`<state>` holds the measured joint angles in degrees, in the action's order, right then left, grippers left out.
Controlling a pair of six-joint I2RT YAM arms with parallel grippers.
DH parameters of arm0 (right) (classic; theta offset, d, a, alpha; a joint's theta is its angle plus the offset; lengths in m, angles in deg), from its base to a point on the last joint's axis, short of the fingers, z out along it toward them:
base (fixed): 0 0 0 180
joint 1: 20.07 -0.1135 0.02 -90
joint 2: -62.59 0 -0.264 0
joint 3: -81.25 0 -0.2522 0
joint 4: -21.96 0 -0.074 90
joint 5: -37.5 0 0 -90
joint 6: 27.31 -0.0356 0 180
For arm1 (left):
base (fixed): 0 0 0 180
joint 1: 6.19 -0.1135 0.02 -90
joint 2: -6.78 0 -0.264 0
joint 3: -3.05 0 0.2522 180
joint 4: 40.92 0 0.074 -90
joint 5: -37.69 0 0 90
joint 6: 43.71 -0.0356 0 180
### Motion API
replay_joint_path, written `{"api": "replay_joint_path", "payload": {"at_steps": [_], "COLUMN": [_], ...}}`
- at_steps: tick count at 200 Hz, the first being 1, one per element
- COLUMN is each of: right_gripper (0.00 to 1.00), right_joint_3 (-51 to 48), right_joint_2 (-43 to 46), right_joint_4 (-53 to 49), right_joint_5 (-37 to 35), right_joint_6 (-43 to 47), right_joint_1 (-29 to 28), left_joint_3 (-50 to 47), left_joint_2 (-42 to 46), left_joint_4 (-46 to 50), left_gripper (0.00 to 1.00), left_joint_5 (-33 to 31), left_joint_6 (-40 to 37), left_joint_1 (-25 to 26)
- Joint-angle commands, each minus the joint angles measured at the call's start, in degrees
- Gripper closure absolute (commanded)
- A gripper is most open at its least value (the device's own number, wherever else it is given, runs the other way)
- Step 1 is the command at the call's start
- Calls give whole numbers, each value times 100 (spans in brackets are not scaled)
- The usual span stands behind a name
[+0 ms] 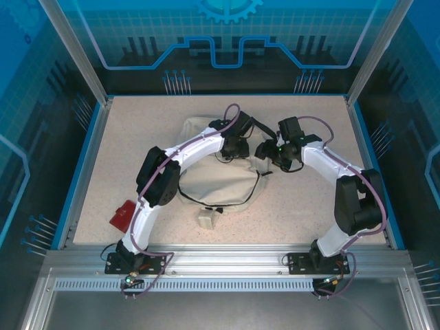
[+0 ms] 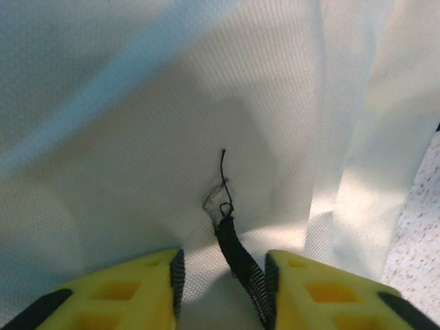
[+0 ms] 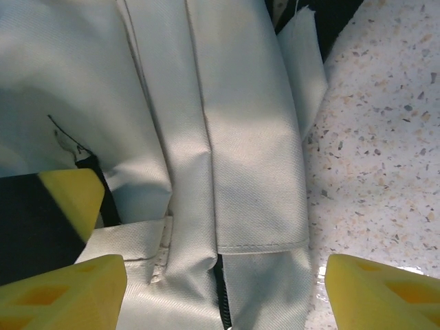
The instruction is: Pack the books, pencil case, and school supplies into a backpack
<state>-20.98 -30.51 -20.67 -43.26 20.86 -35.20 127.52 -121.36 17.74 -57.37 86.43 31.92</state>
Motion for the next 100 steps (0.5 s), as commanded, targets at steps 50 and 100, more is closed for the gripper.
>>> {"api": "replay_joint_path", "payload": {"at_steps": [50, 100], "right_gripper": [24, 25], "right_joint_3": [-308, -415], "right_joint_2": [401, 598], "right_joint_4": [-25, -85], "right_joint_5": [-261, -413], "right_joint_6": [-203, -269], "right_joint_1": [81, 80], "left_joint_3": [899, 1096], "left_joint_2": [-802, -645], "left_joint_4": [1209, 993], "left_gripper": [67, 100], "left_joint_5": [-173, -282], "left_joint_6": [-363, -515], "left_joint_1": [243, 266]}}
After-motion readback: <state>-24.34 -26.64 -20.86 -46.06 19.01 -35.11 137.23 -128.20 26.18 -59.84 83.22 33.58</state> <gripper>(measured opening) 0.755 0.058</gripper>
